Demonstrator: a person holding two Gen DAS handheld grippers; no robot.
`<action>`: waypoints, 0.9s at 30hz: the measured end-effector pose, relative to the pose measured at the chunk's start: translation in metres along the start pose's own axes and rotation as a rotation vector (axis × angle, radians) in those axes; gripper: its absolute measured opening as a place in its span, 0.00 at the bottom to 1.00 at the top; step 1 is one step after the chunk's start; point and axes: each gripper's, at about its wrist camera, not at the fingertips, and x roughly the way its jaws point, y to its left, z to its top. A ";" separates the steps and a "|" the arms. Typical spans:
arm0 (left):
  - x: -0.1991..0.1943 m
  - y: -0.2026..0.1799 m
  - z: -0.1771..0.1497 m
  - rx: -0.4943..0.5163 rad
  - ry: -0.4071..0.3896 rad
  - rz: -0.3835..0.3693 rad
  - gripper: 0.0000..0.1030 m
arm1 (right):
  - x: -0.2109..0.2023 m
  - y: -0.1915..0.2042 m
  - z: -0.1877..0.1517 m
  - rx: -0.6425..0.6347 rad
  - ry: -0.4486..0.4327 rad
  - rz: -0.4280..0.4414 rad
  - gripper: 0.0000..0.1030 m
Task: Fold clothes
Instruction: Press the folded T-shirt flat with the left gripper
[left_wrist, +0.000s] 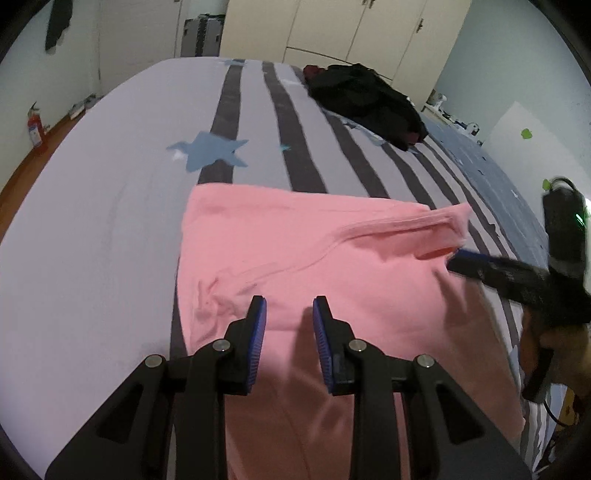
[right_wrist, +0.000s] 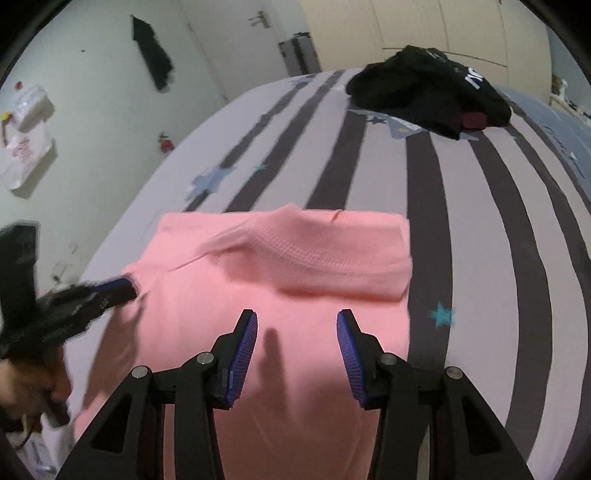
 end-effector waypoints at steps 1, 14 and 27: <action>0.001 0.002 0.000 -0.004 0.003 -0.004 0.22 | 0.006 -0.004 0.006 0.009 -0.004 -0.012 0.40; -0.017 0.004 0.008 -0.015 -0.069 0.020 0.22 | 0.034 -0.026 0.058 0.029 -0.011 -0.061 0.40; 0.022 0.014 0.003 0.036 -0.020 0.199 0.21 | -0.013 0.024 -0.024 0.036 -0.023 -0.043 0.40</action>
